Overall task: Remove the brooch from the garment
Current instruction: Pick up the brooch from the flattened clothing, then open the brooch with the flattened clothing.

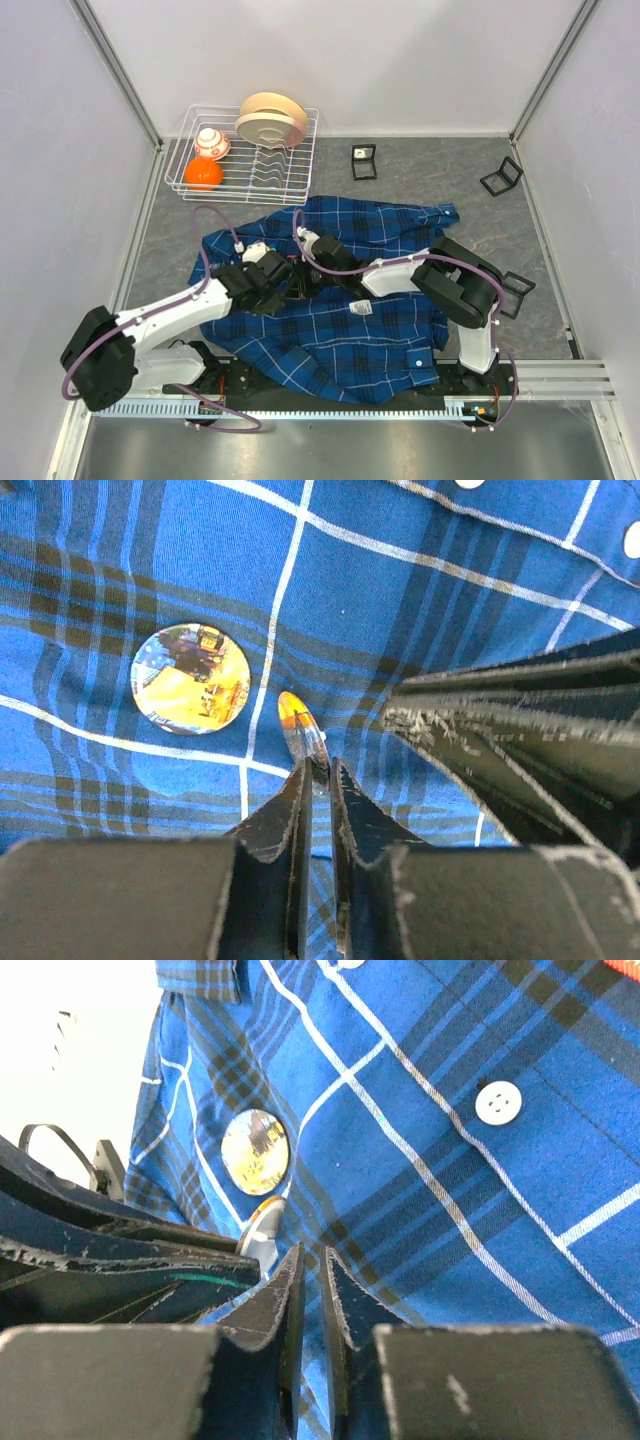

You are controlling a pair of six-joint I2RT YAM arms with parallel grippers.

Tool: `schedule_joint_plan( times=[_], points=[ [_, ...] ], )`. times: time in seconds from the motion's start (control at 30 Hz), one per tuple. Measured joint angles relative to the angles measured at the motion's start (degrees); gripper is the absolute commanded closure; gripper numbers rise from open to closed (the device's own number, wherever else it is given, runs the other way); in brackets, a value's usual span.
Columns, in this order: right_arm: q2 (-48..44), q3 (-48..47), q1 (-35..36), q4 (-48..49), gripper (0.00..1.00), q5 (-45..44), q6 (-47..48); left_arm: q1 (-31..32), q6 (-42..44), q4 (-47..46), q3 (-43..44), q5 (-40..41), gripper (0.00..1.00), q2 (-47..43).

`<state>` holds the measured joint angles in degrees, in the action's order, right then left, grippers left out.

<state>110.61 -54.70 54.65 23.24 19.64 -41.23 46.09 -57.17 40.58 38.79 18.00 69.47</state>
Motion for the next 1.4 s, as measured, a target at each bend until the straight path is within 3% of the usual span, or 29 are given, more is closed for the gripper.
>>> schedule_joint_plan(
  times=[0.33, 0.7, 0.8, 0.83, 0.93, 1.17, 1.27, 1.37, 1.4],
  points=[
    [0.94, 1.2, -0.2, 6.67, 0.93, 3.5, -3.19, -0.11, -1.81, -1.01, -5.7, -3.28, 0.98, -9.94],
    [3.17, 2.95, 0.37, 10.29, 0.96, 7.15, -5.09, -0.37, -5.51, 0.11, -5.99, -3.54, 0.98, -9.49],
    [3.19, 2.95, 0.83, 10.54, 0.96, 7.52, -5.05, -0.37, -7.15, 0.66, -5.97, -3.52, 0.83, -9.46],
    [3.19, 2.93, 0.98, 10.54, 0.96, 7.54, -5.03, -0.37, -7.58, 0.9, -5.97, -3.52, 0.72, -9.46],
    [3.21, 2.93, 1.22, 10.51, 0.96, 7.54, -4.96, -0.35, -9.07, 2.05, -5.97, -3.5, 0.61, -9.46],
    [4.37, 2.36, 1.4, 10.05, 0.97, 7.56, -4.59, -0.37, -10.78, 3.85, -5.97, -3.5, 0.6, -9.46],
    [4.79, 1.7, 1.44, 9.86, 0.97, 7.54, -4.42, -0.37, -10.99, 3.93, -5.95, -3.45, 0.65, -9.46],
    [4.81, 1.22, 1.55, 9.49, 0.97, 7.54, -4.37, -0.37, -11.21, 4.11, -5.95, -3.1, 0.76, -9.49],
    [4.81, 0.98, 1.6, 9.25, 0.97, 7.52, -4.26, -0.37, -11.28, 4.2, -5.95, -3.04, 0.85, -9.49]
  ],
)
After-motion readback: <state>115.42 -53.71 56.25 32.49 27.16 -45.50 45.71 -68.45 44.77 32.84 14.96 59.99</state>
